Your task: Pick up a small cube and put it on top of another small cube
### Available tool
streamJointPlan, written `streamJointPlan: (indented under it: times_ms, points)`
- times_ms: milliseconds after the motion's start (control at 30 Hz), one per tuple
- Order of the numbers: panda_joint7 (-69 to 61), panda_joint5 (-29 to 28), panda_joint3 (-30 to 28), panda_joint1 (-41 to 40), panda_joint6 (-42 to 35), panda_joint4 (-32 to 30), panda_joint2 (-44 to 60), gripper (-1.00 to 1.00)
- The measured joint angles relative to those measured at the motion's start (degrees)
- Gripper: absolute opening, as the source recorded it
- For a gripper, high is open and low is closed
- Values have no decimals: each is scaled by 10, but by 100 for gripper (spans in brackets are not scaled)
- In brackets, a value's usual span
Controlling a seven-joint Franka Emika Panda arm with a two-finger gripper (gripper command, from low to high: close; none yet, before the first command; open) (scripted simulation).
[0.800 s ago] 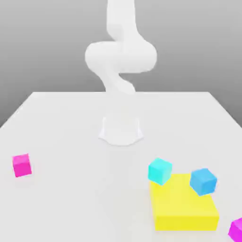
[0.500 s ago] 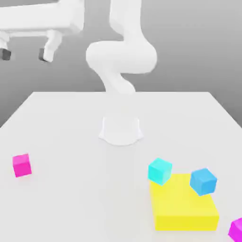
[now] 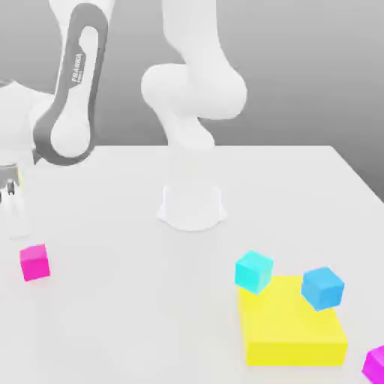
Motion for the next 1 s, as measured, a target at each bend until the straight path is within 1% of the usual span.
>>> streamJointPlan:
  times_ms: [100,133,300,333,367,467,533,567,633,700,1000]
  points:
    - [-46,61,65,-53,47,13,62,0]
    - [-56,75,85,-70,61,17,80,-100]
    - [-55,73,85,-70,61,17,80,-100]
    - [-60,80,96,-79,68,19,89,-100]
    - [-57,75,90,-75,64,18,83,-100]
    - [-18,25,47,-43,27,6,34,-100]
    - [18,-24,22,-28,-3,-3,-7,-100]
    - [35,-47,18,-28,-18,-8,-28,-100]
    - [53,-69,37,-6,-38,-7,-49,-100]
    - [62,-78,65,38,-55,-3,-63,-100]
    - [82,-88,166,234,-124,20,-113,-100]
